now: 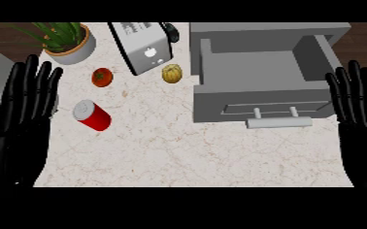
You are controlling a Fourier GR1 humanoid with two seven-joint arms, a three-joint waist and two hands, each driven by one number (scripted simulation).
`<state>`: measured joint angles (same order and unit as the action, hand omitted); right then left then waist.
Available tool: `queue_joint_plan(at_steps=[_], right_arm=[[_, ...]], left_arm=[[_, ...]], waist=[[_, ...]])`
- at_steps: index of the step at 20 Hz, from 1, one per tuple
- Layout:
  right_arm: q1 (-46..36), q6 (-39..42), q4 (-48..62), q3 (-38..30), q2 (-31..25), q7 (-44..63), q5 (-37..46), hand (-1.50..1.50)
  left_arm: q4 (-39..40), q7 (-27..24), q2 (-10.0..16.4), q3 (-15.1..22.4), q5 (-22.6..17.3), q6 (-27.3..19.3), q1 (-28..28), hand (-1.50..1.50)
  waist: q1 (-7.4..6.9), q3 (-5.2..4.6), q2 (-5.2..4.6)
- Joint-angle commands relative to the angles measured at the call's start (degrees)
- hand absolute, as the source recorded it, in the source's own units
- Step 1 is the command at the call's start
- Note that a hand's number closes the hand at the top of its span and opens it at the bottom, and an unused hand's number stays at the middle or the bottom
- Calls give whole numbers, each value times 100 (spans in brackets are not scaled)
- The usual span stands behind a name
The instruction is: Pick up the can, place it into the drawer and close the drawer
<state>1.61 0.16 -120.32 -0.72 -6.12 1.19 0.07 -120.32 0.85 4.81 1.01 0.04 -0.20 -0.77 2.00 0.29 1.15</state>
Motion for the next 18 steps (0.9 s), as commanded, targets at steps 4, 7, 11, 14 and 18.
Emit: queue_joint_plan(at_steps=[4,7,11,14,18], right_arm=[[-91,136,-67,125,81,73,-125,-150],[352,-413,243,-302,264,645,-46,-150],[508,-533,-36,-416,153,1132,92,-150],[557,-306,-306,-740,-17,1429,-402,-150],[1230,29,-613,-977,-23,1171,-690,-150]], left_arm=[[369,123,386,-888,-473,152,-466,-150],[885,1087,243,-919,35,-422,61,-150],[484,1888,449,-1031,51,-479,26,-150],[481,1911,340,-1003,-1,-463,77,-150],[-611,2597,268,-824,161,-555,446,-150]], waist=[[-199,-30,-115],[-121,-19,-176],[-192,-26,-103],[-182,-29,-107],[-189,-27,-101]])
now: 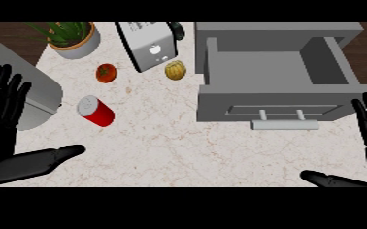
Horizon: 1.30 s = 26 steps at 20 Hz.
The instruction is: Pick up the can, place it into the drawer and close the drawer
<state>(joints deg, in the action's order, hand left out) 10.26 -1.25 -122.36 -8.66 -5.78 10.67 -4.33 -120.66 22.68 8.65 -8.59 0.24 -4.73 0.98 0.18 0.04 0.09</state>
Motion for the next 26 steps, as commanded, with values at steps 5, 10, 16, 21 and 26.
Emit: queue_joint_plan(at_steps=[5,10,16,21,26], right_arm=[[284,718,391,-1082,-345,-332,-1013,-150],[978,1081,-78,-1044,-109,-591,-984,-150],[991,1267,-18,-1298,-129,-508,-1237,-150],[846,1433,-16,-1485,-222,-386,-1293,-150],[1117,1599,-202,-1463,70,-529,-1249,-150]], left_arm=[[-553,371,152,-351,-286,303,348,-150],[-530,488,-163,-445,-419,56,267,-150],[-921,1510,-29,-972,-1264,-191,-139,-150],[-1030,1399,-335,-839,-1415,-172,233,-150],[235,1187,-341,-746,-1262,-484,-654,-150]], waist=[[-12,-2,-2],[18,-3,1],[7,-2,3],[-19,-3,0],[22,-4,-9]])
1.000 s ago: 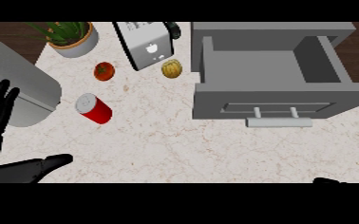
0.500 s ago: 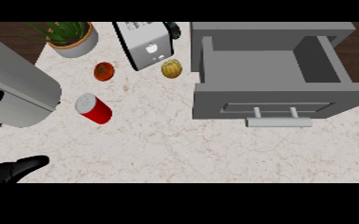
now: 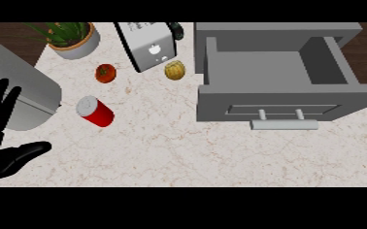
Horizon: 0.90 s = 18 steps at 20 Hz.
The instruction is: Pick up the can, place it into the drawer and close the drawer
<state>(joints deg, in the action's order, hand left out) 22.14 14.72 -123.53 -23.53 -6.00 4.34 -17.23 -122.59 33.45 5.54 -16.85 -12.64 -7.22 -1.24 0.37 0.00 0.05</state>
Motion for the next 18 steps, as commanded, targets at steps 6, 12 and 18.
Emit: queue_joint_plan(at_steps=[6,12,18], right_arm=[[127,371,-37,-419,-5,173,-357,-150],[374,968,77,-1012,-44,-50,-824,-150],[-162,764,291,-1311,-318,394,-1040,-150]], left_arm=[[1731,-849,-42,-122,-95,65,-581,-150],[1930,-1258,-294,274,330,-131,-484,-150],[2727,-1863,-145,145,287,87,-450,-150]], waist=[[22,-3,-10],[14,-1,-3],[-5,-2,-6]])
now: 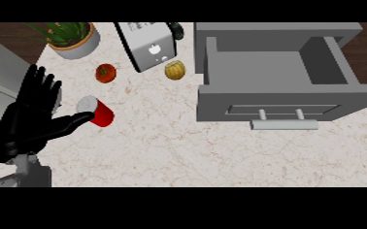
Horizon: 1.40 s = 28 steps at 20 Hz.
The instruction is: Pick up the can, place it into the drawer and close the drawer
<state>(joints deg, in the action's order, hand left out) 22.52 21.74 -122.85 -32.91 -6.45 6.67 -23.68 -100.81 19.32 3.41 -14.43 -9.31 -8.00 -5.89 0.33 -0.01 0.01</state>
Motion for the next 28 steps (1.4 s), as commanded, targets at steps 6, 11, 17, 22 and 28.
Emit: queue_joint_plan(at_steps=[6,11,17,22,28], right_arm=[[255,340,-246,-574,-148,333,-712,-150],[393,650,-184,-371,386,-112,-187,-150],[70,652,39,-463,438,-60,29,-150],[41,553,-231,-792,97,470,-573,-150],[109,919,-222,-796,547,214,-305,-150]], left_arm=[[1608,-1318,-176,-135,172,-54,-52,-150],[2045,-2103,-33,-387,33,124,190,-150],[3004,-2579,71,-487,11,63,-81,-150],[3666,-3034,513,-866,-354,683,70,-150],[4290,-3209,489,-668,-349,610,-283,-150]], waist=[[33,-4,-4],[6,-2,-1],[2,-1,-4],[-1,-4,-5],[1,0,1]])
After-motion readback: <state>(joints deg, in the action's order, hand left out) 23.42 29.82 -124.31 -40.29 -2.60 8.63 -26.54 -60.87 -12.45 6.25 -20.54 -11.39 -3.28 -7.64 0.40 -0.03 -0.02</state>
